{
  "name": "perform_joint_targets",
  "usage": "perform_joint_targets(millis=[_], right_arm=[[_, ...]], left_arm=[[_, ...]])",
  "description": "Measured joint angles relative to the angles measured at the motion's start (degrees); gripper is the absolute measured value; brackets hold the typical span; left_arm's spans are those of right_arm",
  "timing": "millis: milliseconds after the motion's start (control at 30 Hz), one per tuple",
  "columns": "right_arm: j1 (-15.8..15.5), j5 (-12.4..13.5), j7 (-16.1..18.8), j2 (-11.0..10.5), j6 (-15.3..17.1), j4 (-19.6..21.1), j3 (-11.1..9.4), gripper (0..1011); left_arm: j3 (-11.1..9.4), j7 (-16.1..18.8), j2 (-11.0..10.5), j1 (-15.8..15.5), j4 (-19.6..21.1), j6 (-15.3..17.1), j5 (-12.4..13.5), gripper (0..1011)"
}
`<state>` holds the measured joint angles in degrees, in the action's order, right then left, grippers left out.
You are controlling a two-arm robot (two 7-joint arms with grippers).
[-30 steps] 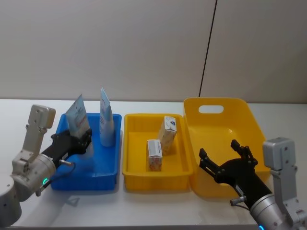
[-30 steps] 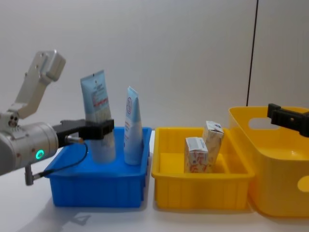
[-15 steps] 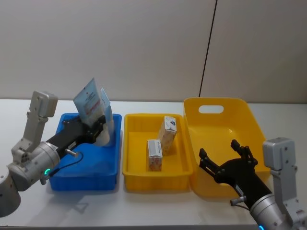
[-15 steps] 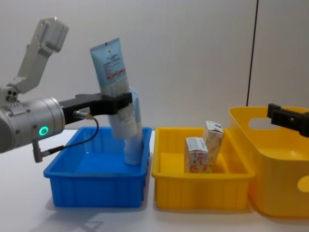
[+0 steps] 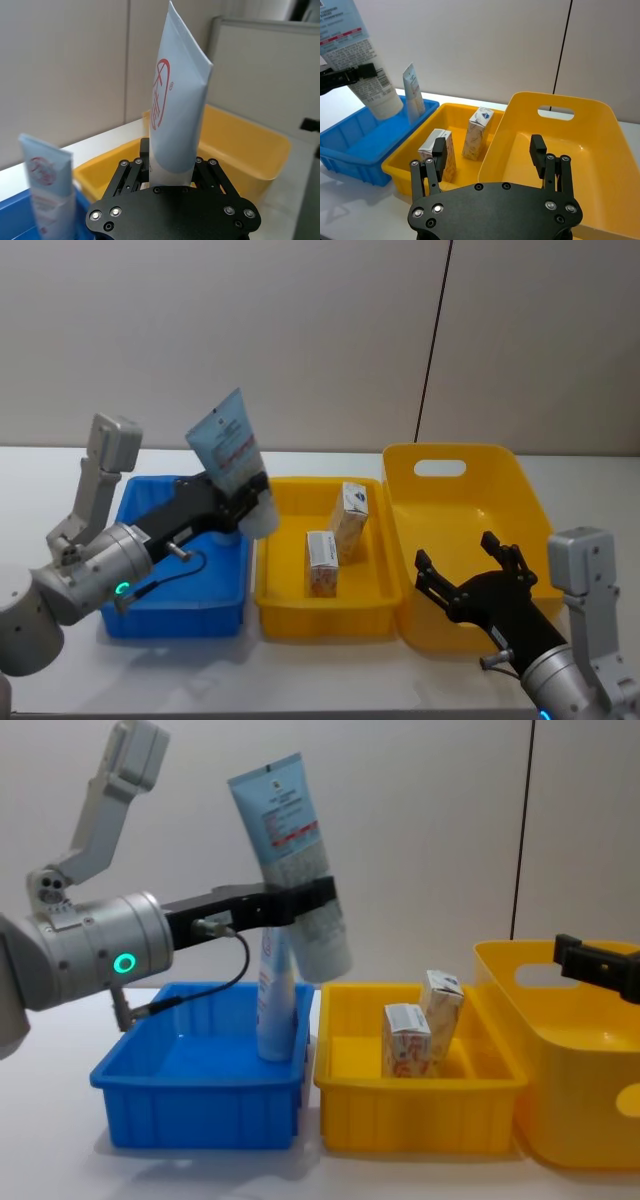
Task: Bimanual collaborative sorting of washing and personal care products
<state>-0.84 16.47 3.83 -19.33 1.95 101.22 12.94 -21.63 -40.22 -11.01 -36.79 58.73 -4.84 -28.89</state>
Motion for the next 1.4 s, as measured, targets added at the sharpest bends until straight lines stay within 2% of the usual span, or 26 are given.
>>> perform_joint_targets(millis=[267,433,800,1133,1400], right_arm=[[0.00,0.00,0.00,0.00,0.00,0.00,0.00,1002],[0.00,0.00,0.00,0.00,0.00,0.00,0.00,1002],[-0.02,0.33,0.83,-0.41,0.99,0.76,-0.11,1002],[0.73,2.69,4.77,-2.84,7.83,4.00,-0.37,1002],[2.61,3.10,7.45,-4.61,13.10,4.90,0.92,1002]], left_arm=[[-1.30,-5.92,1.75,-2.03,-2.92,0.03,-2.50,348],[-2.94,-10.00,4.06,-4.57,-7.60,-0.27,-3.46,348],[-5.57,-12.85,6.53,-7.78,-13.95,-1.19,-3.42,348],[-6.66,-13.90,7.54,-9.11,-16.63,-1.66,-3.21,348],[-7.11,-14.33,7.96,-9.65,-17.77,-1.85,-3.11,348]])
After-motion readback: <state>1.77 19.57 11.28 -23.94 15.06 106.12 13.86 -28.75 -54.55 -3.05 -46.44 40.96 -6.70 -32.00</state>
